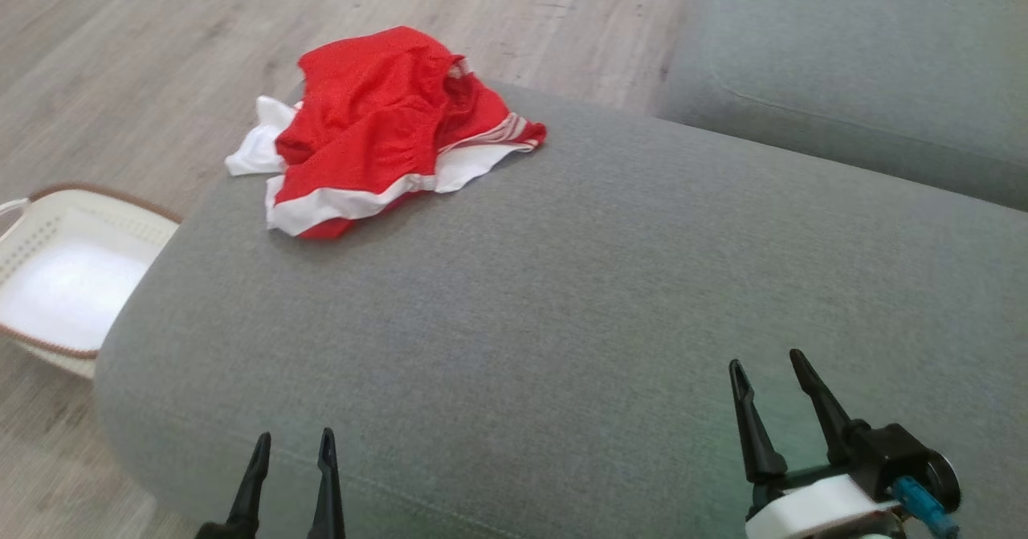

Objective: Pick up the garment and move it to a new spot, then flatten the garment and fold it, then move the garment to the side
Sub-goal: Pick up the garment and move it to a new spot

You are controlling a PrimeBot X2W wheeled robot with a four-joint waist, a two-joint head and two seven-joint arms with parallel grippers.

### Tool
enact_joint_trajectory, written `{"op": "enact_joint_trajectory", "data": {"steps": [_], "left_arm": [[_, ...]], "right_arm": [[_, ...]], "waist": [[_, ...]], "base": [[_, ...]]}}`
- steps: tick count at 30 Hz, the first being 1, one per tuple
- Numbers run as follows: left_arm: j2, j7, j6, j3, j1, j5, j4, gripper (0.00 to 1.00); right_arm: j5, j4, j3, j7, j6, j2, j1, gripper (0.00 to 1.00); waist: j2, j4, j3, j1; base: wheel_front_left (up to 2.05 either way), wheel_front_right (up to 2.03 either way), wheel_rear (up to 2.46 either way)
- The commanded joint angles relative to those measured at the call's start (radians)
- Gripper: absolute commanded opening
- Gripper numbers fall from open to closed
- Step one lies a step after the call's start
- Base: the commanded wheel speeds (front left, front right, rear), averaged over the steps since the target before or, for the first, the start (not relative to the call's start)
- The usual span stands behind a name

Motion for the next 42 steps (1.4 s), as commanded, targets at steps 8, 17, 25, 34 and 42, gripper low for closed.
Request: {"op": "enact_joint_trajectory", "data": {"steps": [8, 17, 25, 34, 42], "left_arm": [[0.021, -0.011, 0.012, 0.036, -0.041, 0.01, -0.048, 1.0], [0.117, 0.025, -0.004, 0.1, -0.15, -0.004, -0.194, 1.0], [0.34, 0.175, -0.047, 0.199, -0.472, 0.022, -0.319, 1.0], [0.408, 0.277, -0.099, 0.162, -0.842, -0.001, -0.051, 1.0], [0.337, 0.286, -0.133, 0.062, -0.969, -0.083, 0.305, 1.0]], "right_arm": [[0.003, -0.038, 0.033, -0.011, 0.008, -0.009, -0.04, 1.0], [-0.015, -0.053, 0.016, -0.011, 0.008, -0.009, -0.049, 1.0], [-0.091, -0.071, 0.001, -0.011, 0.008, -0.009, -0.11, 1.0], [-0.165, -0.084, 0.018, -0.01, 0.008, -0.009, -0.228, 1.0], [-0.22, -0.125, 0.023, 0.02, 0.008, -0.009, -0.275, 1.0]], "waist": [[0.0, 0.024, 0.006, 0.0], [0.0, -0.009, 0.047, 0.0], [0.0, -0.091, 0.187, 0.0], [0.0, -0.178, 0.375, 0.0], [0.0, -0.199, 0.486, 0.0]], "base": [[0.0, 0.0, 0.0], [0.0, 0.0, 0.0], [0.0, 0.0, 0.0], [0.0, 0.0, 0.0], [0.0, 0.0, 0.0]]}}
